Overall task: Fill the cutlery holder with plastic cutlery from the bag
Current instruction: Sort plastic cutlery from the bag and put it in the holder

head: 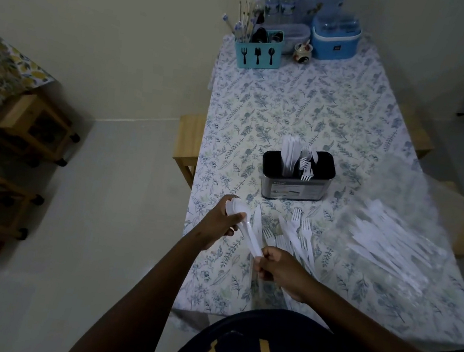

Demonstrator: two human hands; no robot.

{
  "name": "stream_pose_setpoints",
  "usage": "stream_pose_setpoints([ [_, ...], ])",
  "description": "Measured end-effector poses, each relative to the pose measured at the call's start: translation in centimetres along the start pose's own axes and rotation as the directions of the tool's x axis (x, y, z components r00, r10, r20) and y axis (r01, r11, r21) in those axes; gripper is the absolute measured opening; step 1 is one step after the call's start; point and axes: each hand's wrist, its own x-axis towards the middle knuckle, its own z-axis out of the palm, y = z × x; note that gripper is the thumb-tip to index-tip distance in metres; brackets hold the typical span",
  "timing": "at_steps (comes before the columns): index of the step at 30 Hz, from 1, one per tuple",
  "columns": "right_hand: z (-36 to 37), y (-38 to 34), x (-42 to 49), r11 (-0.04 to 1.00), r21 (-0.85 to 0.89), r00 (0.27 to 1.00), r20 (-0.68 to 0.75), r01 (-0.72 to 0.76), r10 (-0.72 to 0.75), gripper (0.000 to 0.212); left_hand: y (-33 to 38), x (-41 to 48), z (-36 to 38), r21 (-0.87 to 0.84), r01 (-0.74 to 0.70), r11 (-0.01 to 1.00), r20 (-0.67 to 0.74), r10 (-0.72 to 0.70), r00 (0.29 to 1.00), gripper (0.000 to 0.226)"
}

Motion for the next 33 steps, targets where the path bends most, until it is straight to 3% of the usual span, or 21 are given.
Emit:
stream_pose_setpoints([
  [3, -0.4, 0.1, -0.3, 1.000, -0.016, 1.000, 0.003, 0.003, -0.002, 0.014, 0.9, 0.4, 0.3, -0.005, 0.013, 1.000, 0.077, -0.012, 0.997, 0.014],
  [7, -1.2, -0.1, -0.8, 0.997, 0.071, 1.000, -0.022, 0.009, -0.007, 0.020, 1.8, 0.7, 0.9, 0.003, 0.019, 1.000, 0.124, -0.019, 0.992, 0.016],
  [12, -2.1, -0.5, -1.5, 0.989, 0.149, 1.000, -0.024, 0.018, -0.015, 0.025, 2.8, 0.5, 1.9, 0.052, -0.016, 0.999, 0.111, 0.010, 0.994, 0.029],
  [19, -3.2, -0.9, -1.9, 0.991, 0.125, 0.997, -0.049, 0.057, -0.051, 0.022, 4.2, 1.1, 2.9, 0.176, -0.126, 0.976, 0.095, 0.110, 0.989, 0.020],
  [25, -4.6, -1.2, -2.6, 0.976, 0.202, 0.992, -0.113, 0.085, -0.063, 0.024, 7.6, 2.0, 4.5, 0.280, -0.251, 0.927, -0.020, 0.267, 0.963, 0.018],
  [29, -6.0, -0.8, -3.3, 0.979, 0.185, 0.989, -0.137, 0.083, -0.058, 0.022, 12.8, 4.3, 5.8, 0.417, -0.315, 0.853, -0.185, 0.419, 0.889, 0.033],
  [33, -6.9, -0.8, -3.9, 0.977, 0.189, 0.984, -0.163, 0.098, -0.067, 0.023, 16.4, 7.8, 7.8, 0.423, -0.375, 0.825, -0.234, 0.499, 0.834, 0.038],
])
